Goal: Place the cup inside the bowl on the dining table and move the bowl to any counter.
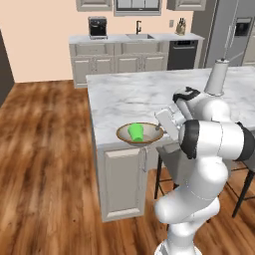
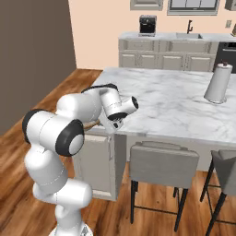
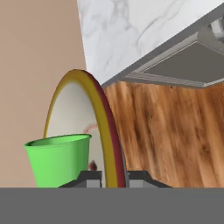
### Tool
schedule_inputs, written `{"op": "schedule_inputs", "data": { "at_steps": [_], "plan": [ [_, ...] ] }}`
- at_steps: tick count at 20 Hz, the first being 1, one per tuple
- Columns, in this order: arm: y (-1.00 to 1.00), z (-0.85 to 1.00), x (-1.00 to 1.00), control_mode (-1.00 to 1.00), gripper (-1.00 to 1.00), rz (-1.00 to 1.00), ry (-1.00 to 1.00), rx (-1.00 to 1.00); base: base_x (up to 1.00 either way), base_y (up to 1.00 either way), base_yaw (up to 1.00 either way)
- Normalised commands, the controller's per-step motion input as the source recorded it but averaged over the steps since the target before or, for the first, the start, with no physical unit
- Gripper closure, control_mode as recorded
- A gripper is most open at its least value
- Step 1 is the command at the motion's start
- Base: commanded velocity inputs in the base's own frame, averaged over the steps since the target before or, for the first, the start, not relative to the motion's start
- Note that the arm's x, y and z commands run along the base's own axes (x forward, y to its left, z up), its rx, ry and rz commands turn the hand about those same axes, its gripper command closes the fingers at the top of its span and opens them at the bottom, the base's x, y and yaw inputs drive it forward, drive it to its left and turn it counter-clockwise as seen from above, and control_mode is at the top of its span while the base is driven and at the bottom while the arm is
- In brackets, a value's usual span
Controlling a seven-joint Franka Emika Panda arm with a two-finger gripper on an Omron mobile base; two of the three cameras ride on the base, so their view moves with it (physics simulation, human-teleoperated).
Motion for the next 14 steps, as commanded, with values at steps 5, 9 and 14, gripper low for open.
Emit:
{"op": "schedule_inputs", "data": {
  "at_steps": [5,9,14],
  "plan": [
    [0.0,0.0,0.0,1.0,1.0,0.0,0.0,0.0,-0.16,1.0,-0.11],
    [0.0,0.0,0.0,1.0,1.0,0.0,0.0,0.0,-0.03,1.0,-0.15],
    [0.0,0.0,0.0,1.0,1.0,0.0,0.0,0.0,0.0,1.0,-0.15]
  ]
}}
